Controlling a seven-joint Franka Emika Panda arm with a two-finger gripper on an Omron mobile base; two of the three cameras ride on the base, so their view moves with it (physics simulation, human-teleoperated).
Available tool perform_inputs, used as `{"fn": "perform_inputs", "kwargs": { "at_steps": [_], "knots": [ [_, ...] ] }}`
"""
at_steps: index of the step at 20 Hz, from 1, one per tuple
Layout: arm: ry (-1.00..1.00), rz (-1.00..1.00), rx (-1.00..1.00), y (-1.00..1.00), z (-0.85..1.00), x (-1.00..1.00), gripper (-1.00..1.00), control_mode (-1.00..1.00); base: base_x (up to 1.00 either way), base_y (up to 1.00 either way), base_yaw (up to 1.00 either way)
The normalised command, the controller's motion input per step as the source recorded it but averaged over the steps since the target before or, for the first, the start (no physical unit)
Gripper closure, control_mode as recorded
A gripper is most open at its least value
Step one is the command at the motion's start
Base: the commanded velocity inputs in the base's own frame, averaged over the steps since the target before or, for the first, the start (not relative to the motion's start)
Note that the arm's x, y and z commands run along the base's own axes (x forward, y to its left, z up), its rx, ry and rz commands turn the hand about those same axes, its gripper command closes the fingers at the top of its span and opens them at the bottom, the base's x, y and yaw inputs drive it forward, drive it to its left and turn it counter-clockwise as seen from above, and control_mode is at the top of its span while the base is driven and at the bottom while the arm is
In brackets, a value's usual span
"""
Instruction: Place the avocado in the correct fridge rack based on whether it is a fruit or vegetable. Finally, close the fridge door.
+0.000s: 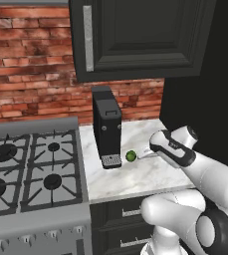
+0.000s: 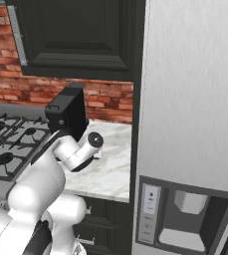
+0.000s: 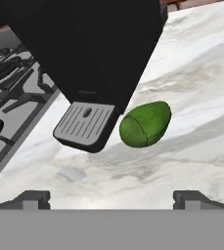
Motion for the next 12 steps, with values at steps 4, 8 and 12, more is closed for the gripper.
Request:
{"fn": "perform_inputs", "kwargs": {
  "at_steps": [4,8,12],
  "knots": [
    [0.0,0.0,0.0,0.0,-0.34,0.0,-1.0,-1.0,0.0,0.0,0.0],
    [0.0,0.0,0.0,0.01,-0.26,0.0,-1.0,-1.0,0.0,0.0,0.0],
    [0.0,0.0,0.0,0.08,-0.21,0.0,-1.0,-1.0,0.0,0.0,0.0]
  ]
}}
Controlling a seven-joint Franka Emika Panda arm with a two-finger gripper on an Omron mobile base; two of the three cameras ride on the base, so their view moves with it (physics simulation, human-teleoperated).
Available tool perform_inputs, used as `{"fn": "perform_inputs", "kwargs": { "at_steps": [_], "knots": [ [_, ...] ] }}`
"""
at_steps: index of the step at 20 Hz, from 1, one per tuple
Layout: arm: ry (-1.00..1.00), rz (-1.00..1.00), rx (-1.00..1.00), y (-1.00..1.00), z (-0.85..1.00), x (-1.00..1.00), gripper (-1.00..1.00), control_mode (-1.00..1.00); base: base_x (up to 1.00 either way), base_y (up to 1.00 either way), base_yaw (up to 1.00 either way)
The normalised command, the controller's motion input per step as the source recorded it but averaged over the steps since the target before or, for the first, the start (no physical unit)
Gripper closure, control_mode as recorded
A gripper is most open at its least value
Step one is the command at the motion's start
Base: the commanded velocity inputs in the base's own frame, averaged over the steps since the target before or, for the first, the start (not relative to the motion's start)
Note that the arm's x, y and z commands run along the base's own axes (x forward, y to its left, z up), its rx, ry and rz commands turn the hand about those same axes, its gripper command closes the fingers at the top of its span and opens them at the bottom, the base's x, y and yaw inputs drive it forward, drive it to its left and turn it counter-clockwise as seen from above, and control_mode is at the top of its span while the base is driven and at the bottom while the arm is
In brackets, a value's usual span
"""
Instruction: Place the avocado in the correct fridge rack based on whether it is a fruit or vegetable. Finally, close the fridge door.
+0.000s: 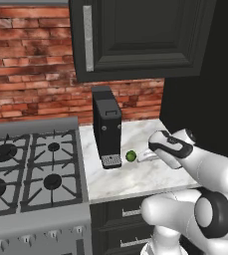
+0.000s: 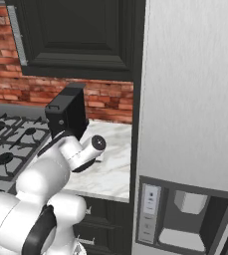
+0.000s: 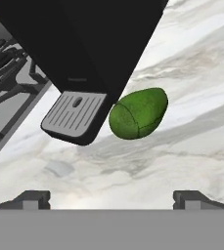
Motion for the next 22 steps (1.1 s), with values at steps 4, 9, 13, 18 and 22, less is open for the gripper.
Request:
{"fn": "perform_inputs", "kwargs": {
  "at_steps": [4,9,13,18,22],
  "knots": [
    [0.0,0.0,0.0,0.07,-0.2,0.01,-1.0,-1.0,0.0,0.0,0.0],
    [0.0,0.0,0.0,0.19,-0.14,0.02,-1.0,-1.0,0.0,0.0,0.0],
    [0.0,0.0,0.0,0.24,-0.05,0.04,-1.0,-1.0,0.0,0.0,0.0],
    [0.0,0.0,0.0,0.04,-0.01,0.13,-1.0,-1.0,0.0,0.0,0.0],
    [0.0,0.0,0.0,0.0,-0.05,0.21,-1.0,-1.0,0.0,0.0,0.0]
  ]
}}
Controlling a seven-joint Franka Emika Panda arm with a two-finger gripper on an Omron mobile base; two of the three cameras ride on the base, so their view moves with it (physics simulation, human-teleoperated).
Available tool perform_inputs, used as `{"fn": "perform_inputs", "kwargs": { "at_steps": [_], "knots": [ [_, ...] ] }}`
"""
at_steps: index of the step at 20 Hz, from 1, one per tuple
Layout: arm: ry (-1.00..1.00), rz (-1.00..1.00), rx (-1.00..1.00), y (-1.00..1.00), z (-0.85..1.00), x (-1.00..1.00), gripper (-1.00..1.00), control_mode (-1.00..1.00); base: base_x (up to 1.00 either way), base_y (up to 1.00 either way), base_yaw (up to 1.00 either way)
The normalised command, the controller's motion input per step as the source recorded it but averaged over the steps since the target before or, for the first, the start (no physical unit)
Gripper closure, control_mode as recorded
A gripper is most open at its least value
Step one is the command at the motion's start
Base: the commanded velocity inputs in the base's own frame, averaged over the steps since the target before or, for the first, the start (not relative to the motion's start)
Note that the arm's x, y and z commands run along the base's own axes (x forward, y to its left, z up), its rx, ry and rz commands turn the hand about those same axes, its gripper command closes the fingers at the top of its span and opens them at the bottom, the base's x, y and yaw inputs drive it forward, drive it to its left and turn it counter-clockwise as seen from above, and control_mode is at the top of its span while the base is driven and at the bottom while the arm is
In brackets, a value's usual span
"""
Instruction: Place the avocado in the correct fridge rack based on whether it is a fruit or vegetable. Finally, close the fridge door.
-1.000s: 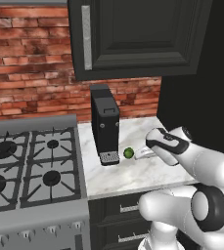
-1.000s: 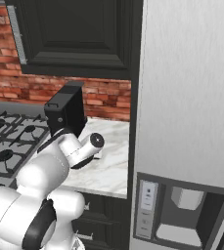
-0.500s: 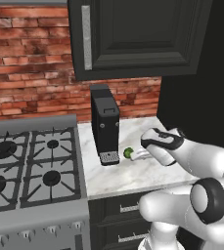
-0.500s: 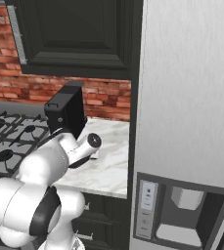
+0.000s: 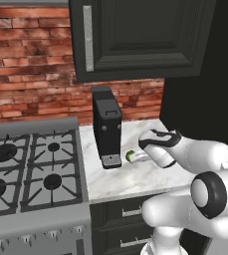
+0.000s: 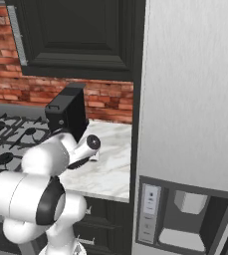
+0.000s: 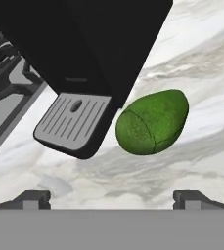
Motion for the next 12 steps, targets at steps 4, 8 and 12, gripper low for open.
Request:
{"fn": "perform_inputs", "kwargs": {
  "at_steps": [4,8,12],
  "knots": [
    [-0.02,0.0,0.0,0.0,-0.1,0.23,-1.0,-1.0,0.0,0.0,0.0],
    [-0.01,0.0,0.0,0.0,-0.09,0.26,-1.0,-1.0,0.0,0.0,0.0],
    [0.0,0.0,0.0,0.0,-0.13,0.22,-1.0,-1.0,0.0,0.0,0.0]
  ]
}}
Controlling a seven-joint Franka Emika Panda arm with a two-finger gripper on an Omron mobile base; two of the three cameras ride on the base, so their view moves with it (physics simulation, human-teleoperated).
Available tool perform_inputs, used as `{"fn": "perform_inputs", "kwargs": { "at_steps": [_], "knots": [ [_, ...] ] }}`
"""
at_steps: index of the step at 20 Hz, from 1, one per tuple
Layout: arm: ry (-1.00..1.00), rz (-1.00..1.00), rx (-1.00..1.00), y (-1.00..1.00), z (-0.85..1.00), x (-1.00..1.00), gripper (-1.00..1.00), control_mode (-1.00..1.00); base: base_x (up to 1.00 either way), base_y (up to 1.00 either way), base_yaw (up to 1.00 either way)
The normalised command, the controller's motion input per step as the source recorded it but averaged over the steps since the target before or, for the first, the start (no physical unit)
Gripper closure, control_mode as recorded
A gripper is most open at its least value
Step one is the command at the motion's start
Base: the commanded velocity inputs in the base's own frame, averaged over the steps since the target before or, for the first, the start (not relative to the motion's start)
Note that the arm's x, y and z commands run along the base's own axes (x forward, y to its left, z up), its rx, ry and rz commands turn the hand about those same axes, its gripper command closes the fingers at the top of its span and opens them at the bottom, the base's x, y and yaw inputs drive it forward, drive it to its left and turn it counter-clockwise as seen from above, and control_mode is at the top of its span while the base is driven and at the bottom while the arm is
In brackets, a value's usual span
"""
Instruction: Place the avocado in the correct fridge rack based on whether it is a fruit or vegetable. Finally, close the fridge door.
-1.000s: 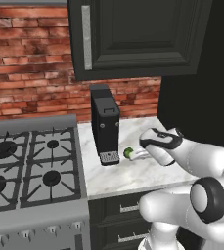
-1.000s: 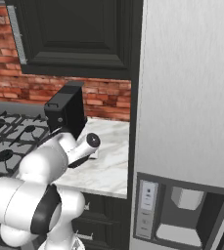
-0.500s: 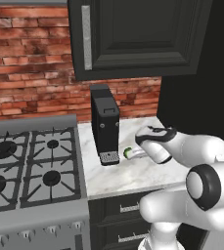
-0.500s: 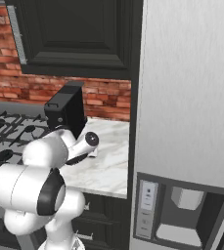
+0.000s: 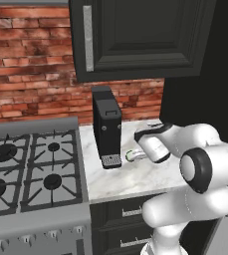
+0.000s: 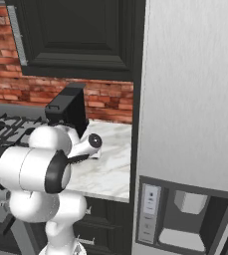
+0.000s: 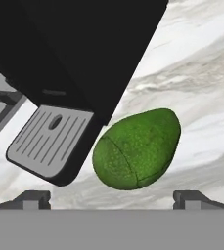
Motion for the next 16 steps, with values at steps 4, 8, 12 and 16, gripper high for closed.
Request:
{"fn": "perform_inputs", "kwargs": {
  "at_steps": [4,8,12,16],
  "knots": [
    [0.0,0.0,0.0,-0.01,-0.18,0.13,-1.0,-1.0,0.0,0.0,0.0],
    [0.0,0.0,0.0,0.0,-0.14,0.18,-1.0,-1.0,0.0,0.0,0.0],
    [0.0,0.0,0.0,0.0,-0.03,0.23,-1.0,-1.0,0.0,0.0,0.0],
    [0.0,0.0,0.0,0.0,-0.01,0.26,-1.0,-1.0,0.0,0.0,0.0]
  ]
}}
